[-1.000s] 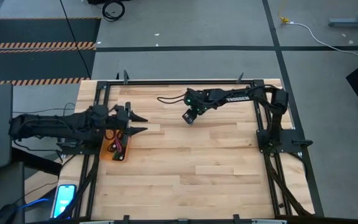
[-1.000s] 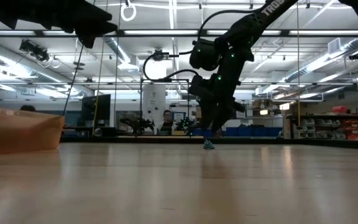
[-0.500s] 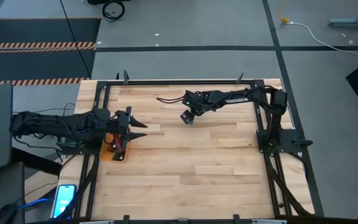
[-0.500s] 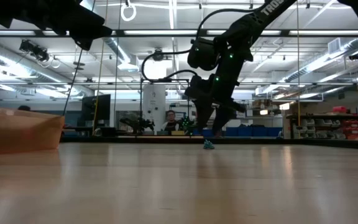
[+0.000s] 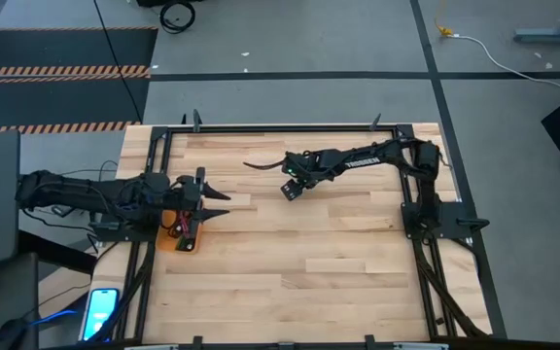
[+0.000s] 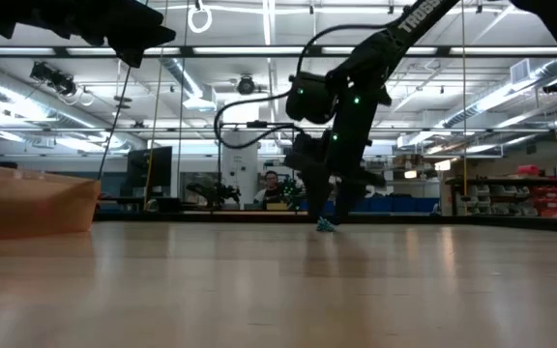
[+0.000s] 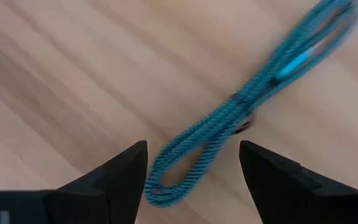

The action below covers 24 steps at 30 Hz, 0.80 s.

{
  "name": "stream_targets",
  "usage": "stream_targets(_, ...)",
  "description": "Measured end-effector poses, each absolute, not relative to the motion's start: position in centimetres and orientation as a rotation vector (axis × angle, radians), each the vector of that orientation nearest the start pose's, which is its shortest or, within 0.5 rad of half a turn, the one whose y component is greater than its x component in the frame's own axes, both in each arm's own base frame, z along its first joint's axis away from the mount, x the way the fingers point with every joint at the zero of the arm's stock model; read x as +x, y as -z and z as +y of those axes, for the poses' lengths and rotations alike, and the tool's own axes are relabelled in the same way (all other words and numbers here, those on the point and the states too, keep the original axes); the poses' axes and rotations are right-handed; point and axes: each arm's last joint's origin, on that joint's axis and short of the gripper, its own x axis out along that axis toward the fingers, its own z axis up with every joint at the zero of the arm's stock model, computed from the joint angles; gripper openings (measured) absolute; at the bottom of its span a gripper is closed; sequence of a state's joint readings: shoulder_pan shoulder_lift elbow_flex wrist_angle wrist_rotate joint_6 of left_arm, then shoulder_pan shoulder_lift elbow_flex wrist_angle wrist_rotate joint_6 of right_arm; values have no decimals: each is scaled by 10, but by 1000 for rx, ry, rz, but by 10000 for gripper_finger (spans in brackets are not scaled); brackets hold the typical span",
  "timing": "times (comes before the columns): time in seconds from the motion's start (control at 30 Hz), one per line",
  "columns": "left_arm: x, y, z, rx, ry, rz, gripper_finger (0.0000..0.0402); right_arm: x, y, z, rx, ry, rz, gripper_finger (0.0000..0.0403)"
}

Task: Pick and place USB-C Cables
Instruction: Put the blue USB cable into the orange bin

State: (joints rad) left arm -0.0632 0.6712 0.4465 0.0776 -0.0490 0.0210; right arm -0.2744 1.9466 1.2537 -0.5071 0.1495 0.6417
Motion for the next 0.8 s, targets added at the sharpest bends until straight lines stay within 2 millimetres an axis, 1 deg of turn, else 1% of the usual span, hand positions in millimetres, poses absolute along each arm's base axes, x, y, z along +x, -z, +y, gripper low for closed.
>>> stream_targets(0.07,161,-257,-10,32,22,146,171,365,-141,-106,640,736,1069,261)
stream_targets(0.2,161,-257,-11,33,32,146,171,366,-138,-107,644,735,1080,258)
stream_targets(0.57,161,-259,-12,46,34,129,171,365,-143,-118,641,750,1027,241)
stream_targets(0.63,161,-259,-12,46,34,128,171,365,-142,-119,636,751,1031,230)
stream_targets(0.7,161,-259,-12,46,34,127,172,365,-141,-118,597,729,1058,211)
stream_targets(0.8,162,-263,-12,44,33,91,172,363,-138,-116,532,694,1119,163)
